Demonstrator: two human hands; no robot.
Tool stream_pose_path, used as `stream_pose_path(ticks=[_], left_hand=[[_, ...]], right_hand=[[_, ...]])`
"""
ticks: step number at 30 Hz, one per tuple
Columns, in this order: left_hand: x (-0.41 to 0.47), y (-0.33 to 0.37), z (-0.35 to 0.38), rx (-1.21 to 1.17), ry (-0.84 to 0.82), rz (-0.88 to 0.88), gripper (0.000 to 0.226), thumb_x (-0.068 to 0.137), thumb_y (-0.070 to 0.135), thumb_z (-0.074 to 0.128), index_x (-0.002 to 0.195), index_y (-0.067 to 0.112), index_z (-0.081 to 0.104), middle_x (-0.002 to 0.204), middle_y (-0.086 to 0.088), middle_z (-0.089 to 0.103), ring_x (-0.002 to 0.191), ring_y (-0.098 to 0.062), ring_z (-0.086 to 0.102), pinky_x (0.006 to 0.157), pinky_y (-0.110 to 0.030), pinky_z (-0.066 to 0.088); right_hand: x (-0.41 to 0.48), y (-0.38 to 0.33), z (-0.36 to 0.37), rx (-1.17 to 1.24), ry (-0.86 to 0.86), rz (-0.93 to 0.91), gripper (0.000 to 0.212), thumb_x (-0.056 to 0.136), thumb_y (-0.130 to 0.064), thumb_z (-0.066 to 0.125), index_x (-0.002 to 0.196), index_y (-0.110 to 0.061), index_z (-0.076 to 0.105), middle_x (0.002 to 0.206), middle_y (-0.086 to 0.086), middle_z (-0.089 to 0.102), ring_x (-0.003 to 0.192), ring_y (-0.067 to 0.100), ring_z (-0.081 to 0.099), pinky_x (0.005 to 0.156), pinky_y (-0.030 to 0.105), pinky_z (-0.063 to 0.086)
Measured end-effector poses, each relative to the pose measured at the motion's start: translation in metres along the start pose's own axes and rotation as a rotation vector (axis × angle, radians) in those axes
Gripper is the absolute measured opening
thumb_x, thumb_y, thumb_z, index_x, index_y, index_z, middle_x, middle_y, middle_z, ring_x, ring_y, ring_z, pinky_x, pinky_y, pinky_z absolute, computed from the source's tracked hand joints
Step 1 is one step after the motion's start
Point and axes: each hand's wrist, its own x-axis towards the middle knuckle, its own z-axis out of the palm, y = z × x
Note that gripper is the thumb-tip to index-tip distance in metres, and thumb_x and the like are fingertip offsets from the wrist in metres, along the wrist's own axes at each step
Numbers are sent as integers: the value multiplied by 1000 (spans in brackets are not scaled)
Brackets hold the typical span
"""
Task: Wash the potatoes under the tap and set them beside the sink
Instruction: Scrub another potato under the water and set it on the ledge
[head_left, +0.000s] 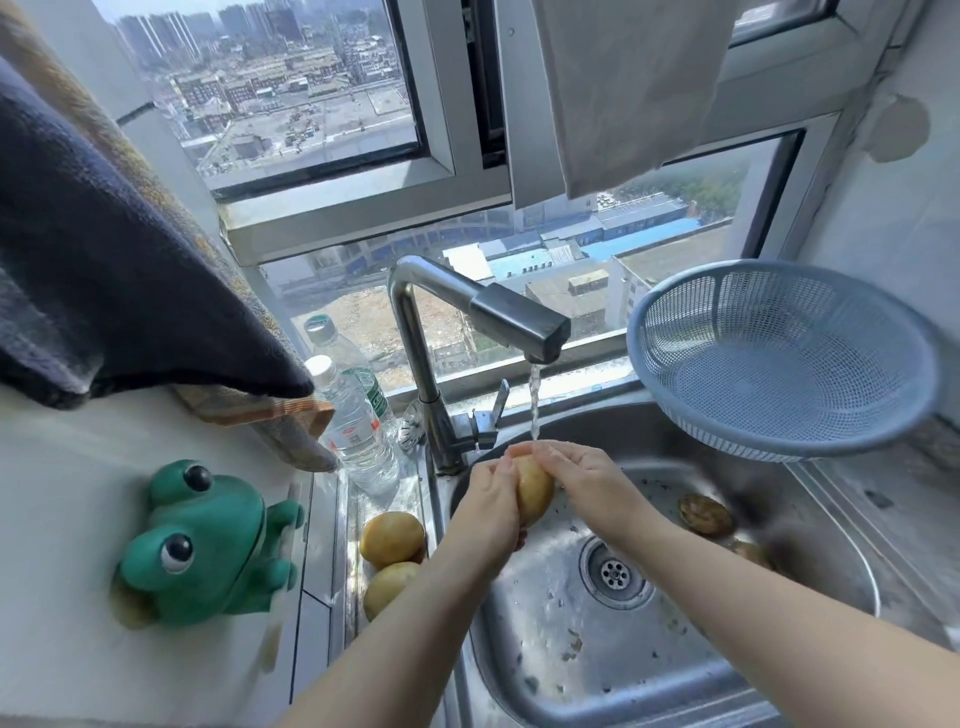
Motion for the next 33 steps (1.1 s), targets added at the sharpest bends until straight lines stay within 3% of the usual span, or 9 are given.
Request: stream_pose_path(ticks=[5, 10, 15, 20, 25, 29, 31, 33], left_hand=[[1, 3, -3, 3, -29, 16, 35, 103, 40, 29, 118, 13, 46, 89, -8, 52, 65, -15, 47, 56, -26, 41], [4, 4, -12, -21, -60, -23, 34, 103, 37, 33, 120, 13, 50, 102, -10, 56, 74, -17, 51, 63, -29, 44], [4, 3, -14, -41, -89, -26, 34, 103, 38, 32, 119, 15, 50, 99, -7, 55, 73, -16, 51, 65, -31, 44], [5, 6, -15, -60, -95, -9, 32, 103, 38, 32, 114, 16, 52, 92, -6, 55, 69, -16, 50, 61, -29, 43], [6, 6, -19, -91, -126, -59, 35, 103, 40, 33, 118, 17, 53, 94, -7, 56, 68, -14, 53, 56, -25, 46], [8, 4, -16, -65, -125, -19, 37, 102, 42, 32, 118, 15, 51, 93, -5, 55, 69, -13, 52, 58, -25, 46], [9, 3, -17, -85, -134, -37, 36, 102, 43, 32, 118, 17, 53, 91, -7, 54, 65, -13, 51, 55, -26, 46], [8, 3, -17, -157, -157, -99, 37, 102, 43, 33, 116, 19, 56, 83, -9, 53, 58, -14, 49, 52, -26, 46]], right_hand=[[-3, -2, 1, 34, -43, -31, 22, 93, -27, 54, 110, -20, 68, 106, -3, 71, 102, 7, 65, 84, 14, 50], [2, -5, -12, 57, -248, 81, 40, 86, -31, 57, 124, -21, 58, 124, -2, 65, 118, 11, 58, 105, 32, 42], [6, -18, -29, 100, -431, 157, 44, 91, -4, 54, 133, -15, 49, 129, 3, 62, 119, 16, 58, 104, 28, 44], [10, -10, -15, 54, -257, 76, 47, 85, -13, 63, 131, -10, 53, 124, 7, 65, 116, 16, 60, 103, 31, 45], [8, -18, -24, -25, -406, 109, 54, 87, 1, 62, 136, -13, 47, 130, 5, 61, 119, 14, 58, 101, 26, 46], [12, -14, -13, -20, -224, 72, 34, 90, -12, 62, 124, -10, 60, 115, 6, 69, 108, 15, 65, 92, 22, 51], [14, -12, -9, -46, -161, 79, 24, 95, -19, 53, 115, -12, 66, 108, 3, 72, 98, 9, 66, 80, 14, 51], [14, -14, -10, -58, -127, 103, 27, 99, -23, 44, 105, -16, 69, 101, -1, 73, 90, 2, 66, 75, 13, 47]])
